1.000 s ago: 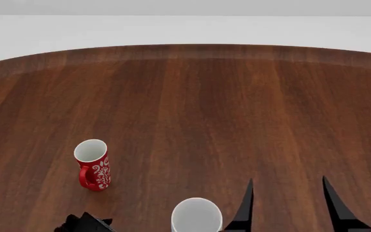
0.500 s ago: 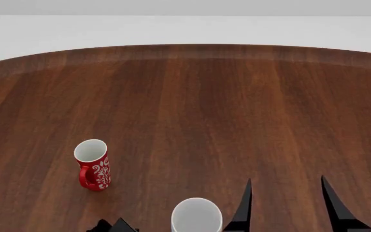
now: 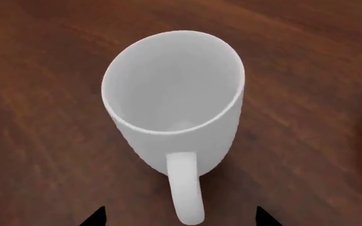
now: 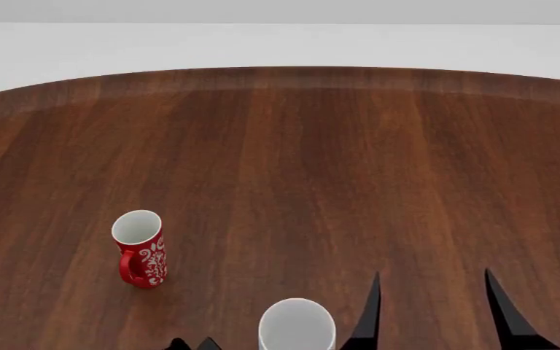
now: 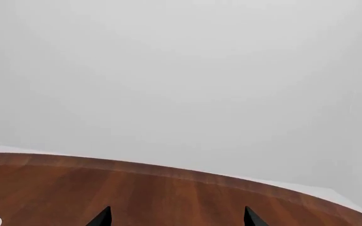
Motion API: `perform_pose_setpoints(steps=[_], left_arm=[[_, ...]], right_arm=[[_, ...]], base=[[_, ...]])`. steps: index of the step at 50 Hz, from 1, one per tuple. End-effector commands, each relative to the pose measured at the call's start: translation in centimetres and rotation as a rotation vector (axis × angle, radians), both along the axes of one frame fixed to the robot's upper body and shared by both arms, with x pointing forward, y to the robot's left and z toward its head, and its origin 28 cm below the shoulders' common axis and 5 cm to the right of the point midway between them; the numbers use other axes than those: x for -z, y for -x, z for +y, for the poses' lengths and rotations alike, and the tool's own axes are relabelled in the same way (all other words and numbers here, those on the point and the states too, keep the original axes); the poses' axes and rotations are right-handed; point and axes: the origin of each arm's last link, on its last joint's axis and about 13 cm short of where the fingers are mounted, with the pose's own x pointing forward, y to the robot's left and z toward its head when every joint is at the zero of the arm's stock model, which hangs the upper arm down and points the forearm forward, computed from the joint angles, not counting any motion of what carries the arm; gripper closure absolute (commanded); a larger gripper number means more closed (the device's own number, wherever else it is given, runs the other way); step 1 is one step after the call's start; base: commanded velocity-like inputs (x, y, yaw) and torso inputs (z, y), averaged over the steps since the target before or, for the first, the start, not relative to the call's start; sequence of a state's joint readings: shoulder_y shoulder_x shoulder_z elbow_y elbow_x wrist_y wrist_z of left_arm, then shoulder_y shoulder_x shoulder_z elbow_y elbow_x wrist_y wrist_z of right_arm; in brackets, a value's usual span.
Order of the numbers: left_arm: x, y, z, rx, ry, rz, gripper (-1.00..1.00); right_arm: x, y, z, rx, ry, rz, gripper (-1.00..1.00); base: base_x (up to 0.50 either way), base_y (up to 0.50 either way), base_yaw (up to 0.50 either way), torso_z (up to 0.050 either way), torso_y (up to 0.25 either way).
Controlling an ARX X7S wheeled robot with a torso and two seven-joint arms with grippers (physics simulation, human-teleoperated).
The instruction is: Put the white mug on the plate.
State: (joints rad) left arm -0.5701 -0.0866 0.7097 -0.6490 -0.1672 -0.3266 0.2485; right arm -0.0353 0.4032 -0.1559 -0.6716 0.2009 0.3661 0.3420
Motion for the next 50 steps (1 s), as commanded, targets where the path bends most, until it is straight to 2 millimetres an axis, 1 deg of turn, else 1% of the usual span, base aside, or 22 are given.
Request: perform_pose_setpoints(steps=[1, 11, 22, 26, 27, 33, 36, 39, 41, 44, 45, 47, 50], left_arm=[[0.7, -1.0, -0.2, -0.001, -0.026, 0.019, -1.00], [0.6, -1.9, -0.7, 0.027, -0.051, 0.026, -1.00], [0.4, -2.3, -1.2, 0.060, -0.096, 0.035, -1.00], [0.3, -2.7, -0.9, 0.034, -0.069, 0.059, -1.00], [0.2, -2.8, -0.7, 0.013, -0.071, 0.065, 1.00], [0.3, -3.1, 0.2, -0.047, -0.035, 0.055, 1.00], [0.1, -3.5, 0.5, -0.073, -0.018, 0.018, 1.00], [-0.1, -3.8, 1.0, -0.059, -0.016, -0.043, 1.00], [-0.7, -3.4, 1.3, -0.043, -0.019, -0.069, 1.00], [-2.5, -2.6, 1.7, -0.032, -0.009, -0.108, 1.00], [-2.8, -2.5, 1.7, -0.029, -0.014, -0.118, 1.00], [-4.2, -1.8, 1.6, 0.008, -0.010, -0.152, 1.00], [-5.7, -1.0, 1.0, 0.066, -0.012, -0.177, 1.00]], right_arm=[[0.1, 0.1, -0.1, 0.001, -0.007, -0.003, -1.00], [0.2, 0.4, -0.2, 0.004, -0.013, -0.011, -1.00], [0.4, 0.3, -0.3, 0.002, -0.021, -0.012, -1.00], [0.2, 0.3, -0.4, 0.000, -0.019, -0.016, -1.00], [0.2, 0.4, -0.4, 0.000, -0.020, -0.017, -1.00], [0.0, 0.6, -0.5, 0.008, -0.017, -0.021, -1.00], [0.1, 0.3, -0.4, 0.007, -0.017, -0.020, -1.00], [0.0, 0.2, -0.4, 0.012, -0.021, -0.024, -1.00], [-0.1, 0.2, -0.4, 0.016, -0.020, -0.025, -1.00], [-0.4, 0.2, -0.5, 0.027, -0.018, -0.032, -1.00], [-0.5, 0.2, -0.6, 0.030, -0.017, -0.034, -1.00], [-0.9, 0.3, -0.5, 0.034, -0.012, -0.044, -1.00], [-1.3, 0.2, -0.7, 0.043, -0.012, -0.051, -1.00]], base=[[0.00, 0.00, 0.00, 0.000, 0.000], [0.00, 0.00, 0.00, 0.000, 0.000], [0.00, 0.00, 0.00, 0.000, 0.000], [0.00, 0.00, 0.00, 0.000, 0.000], [0.00, 0.00, 0.00, 0.000, 0.000], [0.00, 0.00, 0.00, 0.000, 0.000], [0.00, 0.00, 0.00, 0.000, 0.000], [0.00, 0.00, 0.00, 0.000, 0.000], [0.00, 0.00, 0.00, 0.000, 0.000], [0.00, 0.00, 0.00, 0.000, 0.000], [0.00, 0.00, 0.00, 0.000, 0.000], [0.00, 0.00, 0.00, 0.000, 0.000], [0.00, 0.00, 0.00, 0.000, 0.000]])
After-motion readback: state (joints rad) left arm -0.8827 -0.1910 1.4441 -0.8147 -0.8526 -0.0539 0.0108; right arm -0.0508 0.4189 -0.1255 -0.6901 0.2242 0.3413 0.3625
